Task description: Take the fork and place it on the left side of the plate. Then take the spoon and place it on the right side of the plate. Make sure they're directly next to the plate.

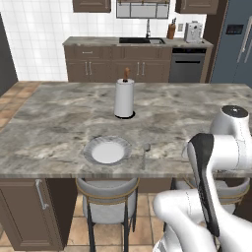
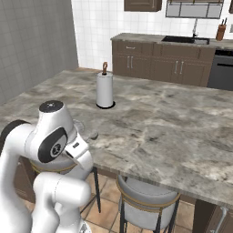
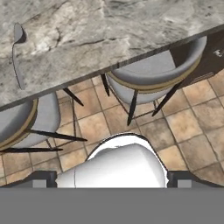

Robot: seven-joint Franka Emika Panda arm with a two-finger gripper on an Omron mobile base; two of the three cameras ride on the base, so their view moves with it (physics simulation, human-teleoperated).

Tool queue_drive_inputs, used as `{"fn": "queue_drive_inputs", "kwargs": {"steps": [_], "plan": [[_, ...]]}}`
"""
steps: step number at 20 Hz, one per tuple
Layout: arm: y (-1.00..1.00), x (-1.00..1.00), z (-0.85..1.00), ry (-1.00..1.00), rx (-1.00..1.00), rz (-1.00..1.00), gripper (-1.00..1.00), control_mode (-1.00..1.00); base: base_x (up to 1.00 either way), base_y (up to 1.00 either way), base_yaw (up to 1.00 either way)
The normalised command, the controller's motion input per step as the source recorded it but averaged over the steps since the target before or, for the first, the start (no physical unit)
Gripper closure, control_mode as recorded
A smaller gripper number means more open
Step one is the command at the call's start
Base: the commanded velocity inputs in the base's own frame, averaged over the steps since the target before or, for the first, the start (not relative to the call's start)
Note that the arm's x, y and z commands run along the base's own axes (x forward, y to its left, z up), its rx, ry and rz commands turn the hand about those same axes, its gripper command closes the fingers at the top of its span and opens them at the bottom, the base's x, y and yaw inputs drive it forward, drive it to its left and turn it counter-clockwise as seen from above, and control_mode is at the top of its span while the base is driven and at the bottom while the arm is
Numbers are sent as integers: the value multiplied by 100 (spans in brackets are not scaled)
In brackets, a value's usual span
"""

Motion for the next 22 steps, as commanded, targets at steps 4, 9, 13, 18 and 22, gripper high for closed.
{"fn": "queue_drive_inputs", "kwargs": {"steps": [4, 9, 13, 18, 22], "plan": [[4, -13, -16, 0, -6, 1, -100, -100, 0, 0, 0], [1, -1, -3, 0, -2, 0, -100, 100, -31, -16, -3], [0, 0, 0, 0, 0, 0, -100, 100, -66, -74, -10], [0, 0, 0, 0, 0, 0, -100, 100, -68, -99, -14], [0, 0, 0, 0, 0, 0, -100, 100, -45, -100, -14]]}}
